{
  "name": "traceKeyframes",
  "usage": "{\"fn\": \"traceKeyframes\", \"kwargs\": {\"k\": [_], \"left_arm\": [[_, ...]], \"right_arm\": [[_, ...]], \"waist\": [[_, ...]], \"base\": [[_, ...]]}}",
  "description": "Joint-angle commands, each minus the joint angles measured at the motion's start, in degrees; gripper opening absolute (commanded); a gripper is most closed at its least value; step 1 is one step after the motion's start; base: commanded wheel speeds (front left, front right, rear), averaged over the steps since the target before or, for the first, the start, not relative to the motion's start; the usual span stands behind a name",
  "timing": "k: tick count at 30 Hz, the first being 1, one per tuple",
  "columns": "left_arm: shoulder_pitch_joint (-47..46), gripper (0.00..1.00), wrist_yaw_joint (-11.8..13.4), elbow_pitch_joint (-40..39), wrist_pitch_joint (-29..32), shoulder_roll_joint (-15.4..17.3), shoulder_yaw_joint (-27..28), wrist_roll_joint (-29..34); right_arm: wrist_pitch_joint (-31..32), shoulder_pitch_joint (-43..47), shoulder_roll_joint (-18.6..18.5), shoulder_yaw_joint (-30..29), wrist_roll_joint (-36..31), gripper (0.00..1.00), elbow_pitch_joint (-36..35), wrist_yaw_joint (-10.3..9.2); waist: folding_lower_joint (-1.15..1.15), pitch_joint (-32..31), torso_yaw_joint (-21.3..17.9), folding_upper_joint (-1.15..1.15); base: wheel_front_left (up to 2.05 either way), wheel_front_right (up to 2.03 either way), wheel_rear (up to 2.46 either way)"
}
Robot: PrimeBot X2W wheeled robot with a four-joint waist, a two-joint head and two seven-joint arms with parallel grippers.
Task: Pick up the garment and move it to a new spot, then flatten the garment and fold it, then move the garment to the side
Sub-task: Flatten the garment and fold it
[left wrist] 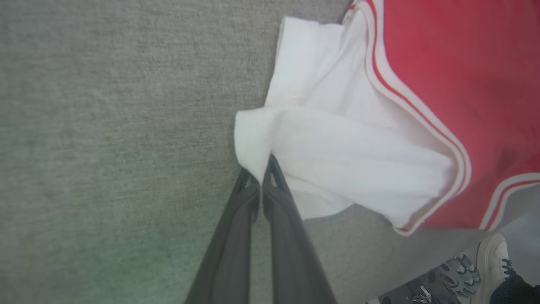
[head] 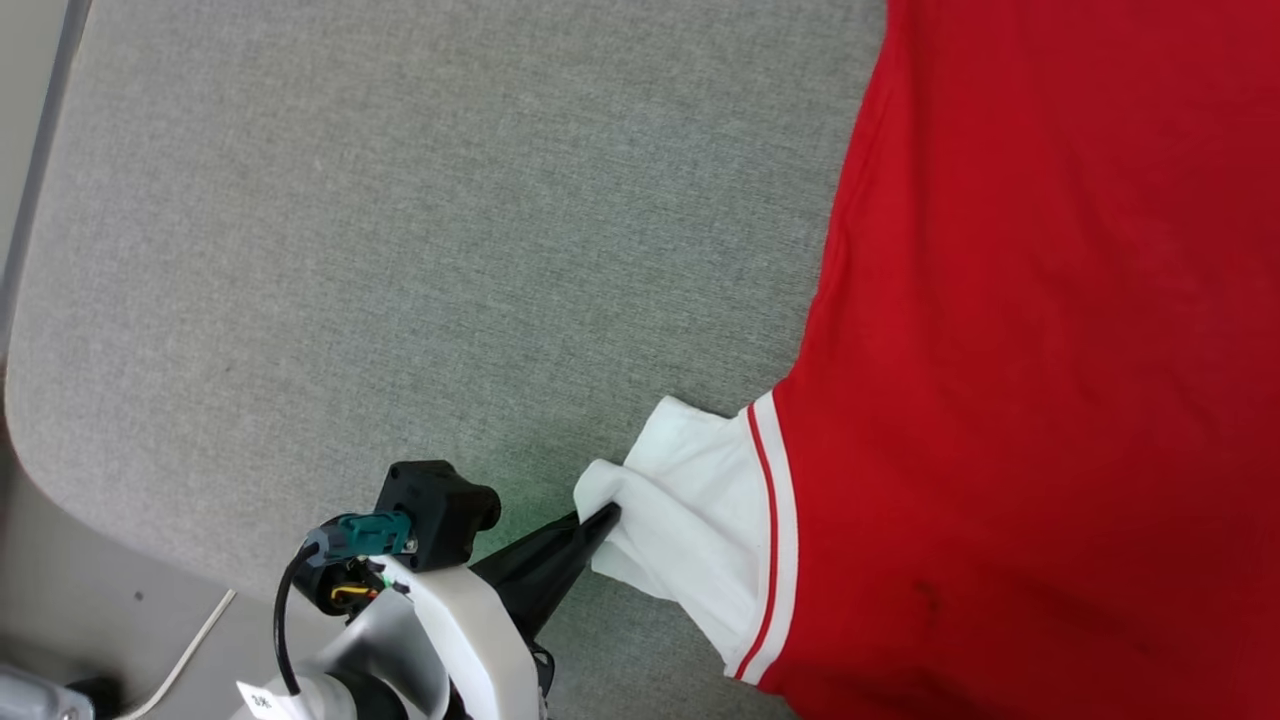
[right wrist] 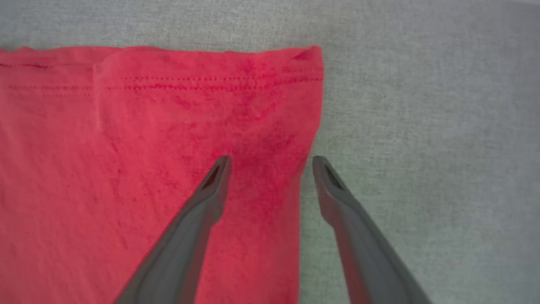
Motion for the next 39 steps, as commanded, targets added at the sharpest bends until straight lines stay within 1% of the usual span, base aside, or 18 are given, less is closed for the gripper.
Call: {"fn": "traceKeyframes", "kwargs": {"k": [1, 6, 7, 8, 9, 14, 22, 26, 29, 32, 35, 36, 39], "left_arm": [[-0.90, 0.00, -0.27, 0.63, -0.23, -0.44, -0.42, 0.29], [-1.10, 0.00, -0.46, 1.55, -0.68, -0.93, -0.79, 0.19], [-1.10, 0.00, -0.44, 1.70, -0.74, -0.93, -0.78, 0.14], [-1.12, 0.00, -0.45, 1.87, -0.82, -0.93, -0.74, 0.08], [-1.14, 0.00, -0.44, 2.00, -0.79, -0.91, -0.71, 0.07], [-1.30, 0.00, -0.22, 2.61, -0.87, -0.95, -0.69, -0.09], [-0.36, 0.00, 0.31, 3.29, -1.05, -0.33, -0.13, -0.52], [0.82, 0.00, 0.78, 4.17, -0.90, 0.36, 0.25, -1.02], [2.30, 0.00, 1.40, 5.16, -0.75, 0.89, 0.55, -1.61], [3.95, 0.00, 2.01, 5.64, -0.60, 1.27, 0.64, -2.20], [5.68, 0.00, 2.87, 6.60, -1.10, 1.04, 0.90, -2.88], [5.68, 0.00, 2.87, 6.60, -1.10, 1.04, 0.90, -2.88], [7.72, 0.00, 3.70, 7.19, -1.77, 0.54, 1.37, -3.96]], "right_arm": [[-0.68, -1.10, -0.55, -0.48, -0.79, 1.00, 0.89, -0.02], [-1.45, 2.26, -0.14, 0.73, -1.05, 1.00, 3.41, -0.02], [-1.39, 2.88, 0.03, 0.84, -0.75, 0.97, 3.94, -0.02], [-1.47, 3.71, 0.20, 1.30, -0.57, 0.30, 4.30, -0.02], [-1.45, 4.51, 0.19, 1.63, -0.43, 0.00, 4.55, -0.02], [-2.47, 6.78, -1.72, 2.42, -0.19, 0.00, 5.18, -0.04], [-5.43, 10.94, -1.57, 2.82, 1.83, 0.00, 6.45, -0.04], [-7.99, 14.90, -1.20, 3.82, 3.45, 0.00, 8.17, -0.04], [-10.05, 18.92, -0.06, 4.69, 4.83, 0.00, 9.50, -0.04], [-11.37, 23.12, 0.05, 5.46, 6.91, 0.00, 10.12, -0.04], [-14.17, 27.82, 0.97, 6.94, 10.03, 0.00, 9.57, -0.03], [-14.17, 27.82, 0.97, 6.94, 10.03, 0.00, 9.57, -0.03], [-16.13, 32.57, 1.91, 7.52, 13.62, 0.00, 8.18, -0.04]], "waist": [[-0.01, 1.20, 1.27, 0.00], [-0.01, 1.73, 2.03, 0.00], [-0.01, 1.78, 2.08, 0.00], [-0.01, 1.79, 2.12, 0.00], [-0.01, 1.74, 2.13, 0.00], [-0.01, 0.82, 1.82, 0.00], [-0.01, -4.20, -0.85, 0.00], [-0.01, -8.64, -3.24, 0.00], [-0.01, -13.25, -5.43, 0.00], [-0.01, -17.26, -7.22, 0.00], [-0.01, -21.21, -8.94, 0.00], [-0.01, -21.21, -8.94, 0.00], [-0.01, -24.34, -10.77, 0.00]], "base": [[0.00, 0.00, 0.00], [0.00, 0.00, 0.00], [0.00, 0.00, 0.00], [0.00, 0.00, 0.00], [0.00, 0.00, 0.00], [0.00, 0.00, 0.00], [0.00, 0.00, 0.00], [0.00, 0.00, 0.00], [0.00, 0.00, 0.00], [0.00, 0.00, 0.00], [0.00, 0.00, 0.00], [0.00, 0.00, 0.00], [0.00, 0.00, 0.00]]}}
